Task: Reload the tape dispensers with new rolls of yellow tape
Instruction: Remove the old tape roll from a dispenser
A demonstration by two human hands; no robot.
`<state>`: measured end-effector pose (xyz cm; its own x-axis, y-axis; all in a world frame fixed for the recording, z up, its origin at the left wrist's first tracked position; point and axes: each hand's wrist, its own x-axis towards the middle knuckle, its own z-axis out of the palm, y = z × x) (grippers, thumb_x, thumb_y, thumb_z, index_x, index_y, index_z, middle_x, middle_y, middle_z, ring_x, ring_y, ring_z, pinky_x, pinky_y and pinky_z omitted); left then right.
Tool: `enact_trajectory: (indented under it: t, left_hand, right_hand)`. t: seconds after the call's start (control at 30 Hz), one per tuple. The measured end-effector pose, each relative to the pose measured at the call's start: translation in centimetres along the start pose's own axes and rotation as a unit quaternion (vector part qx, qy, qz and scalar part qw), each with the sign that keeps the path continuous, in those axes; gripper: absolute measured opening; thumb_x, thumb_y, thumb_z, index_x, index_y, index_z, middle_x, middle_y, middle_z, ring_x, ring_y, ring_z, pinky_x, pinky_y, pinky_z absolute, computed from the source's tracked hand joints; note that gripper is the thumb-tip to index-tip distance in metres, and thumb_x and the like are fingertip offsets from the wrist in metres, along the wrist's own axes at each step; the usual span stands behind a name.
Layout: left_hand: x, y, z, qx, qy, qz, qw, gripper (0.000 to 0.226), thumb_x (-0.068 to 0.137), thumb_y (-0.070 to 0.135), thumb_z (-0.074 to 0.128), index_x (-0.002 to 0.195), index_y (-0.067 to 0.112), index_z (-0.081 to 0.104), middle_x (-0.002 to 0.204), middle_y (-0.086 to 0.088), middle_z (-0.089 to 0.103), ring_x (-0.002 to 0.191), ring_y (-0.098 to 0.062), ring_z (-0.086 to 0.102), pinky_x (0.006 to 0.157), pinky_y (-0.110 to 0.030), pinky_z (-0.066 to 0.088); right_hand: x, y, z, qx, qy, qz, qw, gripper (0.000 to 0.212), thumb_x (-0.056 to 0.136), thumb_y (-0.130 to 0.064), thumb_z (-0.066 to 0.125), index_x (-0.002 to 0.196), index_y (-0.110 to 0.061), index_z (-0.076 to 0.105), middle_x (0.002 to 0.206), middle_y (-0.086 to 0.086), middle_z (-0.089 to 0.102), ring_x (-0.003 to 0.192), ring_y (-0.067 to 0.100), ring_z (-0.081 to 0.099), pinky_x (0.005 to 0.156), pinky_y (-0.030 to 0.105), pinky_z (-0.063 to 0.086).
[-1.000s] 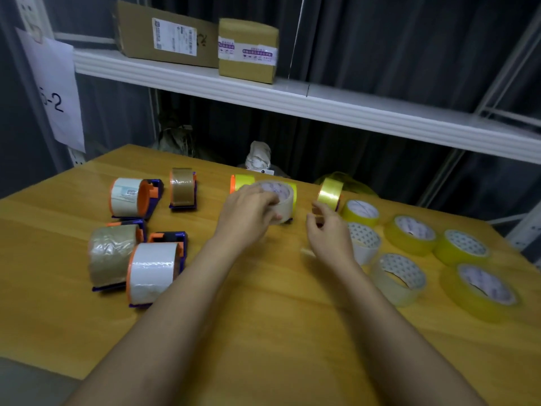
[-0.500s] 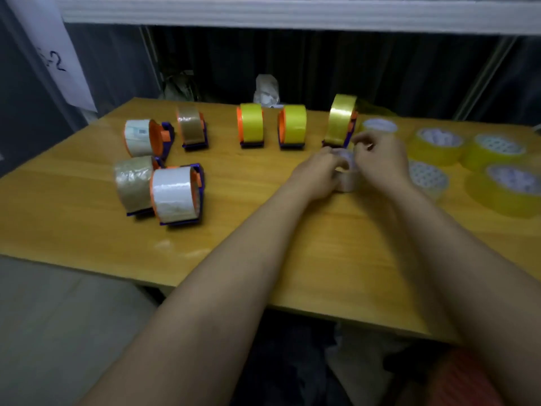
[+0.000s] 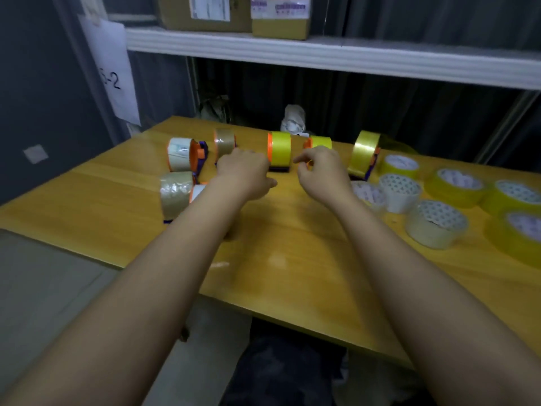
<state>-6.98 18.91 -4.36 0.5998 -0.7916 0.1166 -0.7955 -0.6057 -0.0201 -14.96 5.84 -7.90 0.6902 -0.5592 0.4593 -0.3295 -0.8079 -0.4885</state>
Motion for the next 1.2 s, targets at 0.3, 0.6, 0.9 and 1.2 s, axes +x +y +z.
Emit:
enact_trajectory:
  t: [0.3,0.6,0.9,1.2]
  left_hand:
    - [-3.7,-4.6,-0.4,0.036,-0.122,-0.110,0.986,0.066,0.087,0.052,0.054,0.143,0.021,0.036,0.144,-0.014,0.032,0.137,-0.036,0.021,0.101,-0.041,0.036]
    - [-5.0,-3.9,-0.6,-0.046,0.052,-0.016,0.997,0.040,0.090,0.039,0.054,0.119,0.011,0.055,0.120,-0.013,0.051,0.114,-0.034,0.044,0.085,-0.037,0.039]
    - [-0.6,-0.1,2.3,-0.468,0.059,-0.129,0.872,0.034,0.092,0.015,0.046,0.124,0.006,0.043,0.121,-0.015,0.055,0.109,-0.032,0.054,0.084,-0.037,0.046]
    - [4.0,1.5,2.7,-0.508,0.113,-0.050,0.852,0.033,0.091,0.002,0.040,0.117,0.018,0.052,0.093,0.003,0.054,0.079,-0.012,0.052,0.063,-0.018,0.043]
  right_hand:
    - [-1.3,-7.9,4.7,0.087,-0.284,-0.045,0.954,0.051,0.087,-0.007,0.061,0.135,-0.023,0.054,0.130,0.003,0.056,0.114,0.022,0.055,0.090,0.033,0.049]
    - [-2.8,-7.0,5.1,0.090,-0.129,-0.030,0.987,0.028,0.090,-0.012,0.058,0.114,-0.023,0.068,0.108,0.000,0.069,0.097,0.019,0.062,0.076,0.033,0.051]
    - [-2.9,-2.0,3.0,0.100,0.098,0.010,0.990,0.022,0.090,-0.016,0.061,0.109,-0.011,0.070,0.097,0.009,0.063,0.092,0.023,0.057,0.067,0.022,0.029]
    - [-0.9,2.3,-2.6,-0.020,0.103,-0.073,0.992,0.058,0.079,-0.035,0.054,0.135,-0.021,0.053,0.132,0.003,0.050,0.124,0.025,0.039,0.102,0.037,0.031]
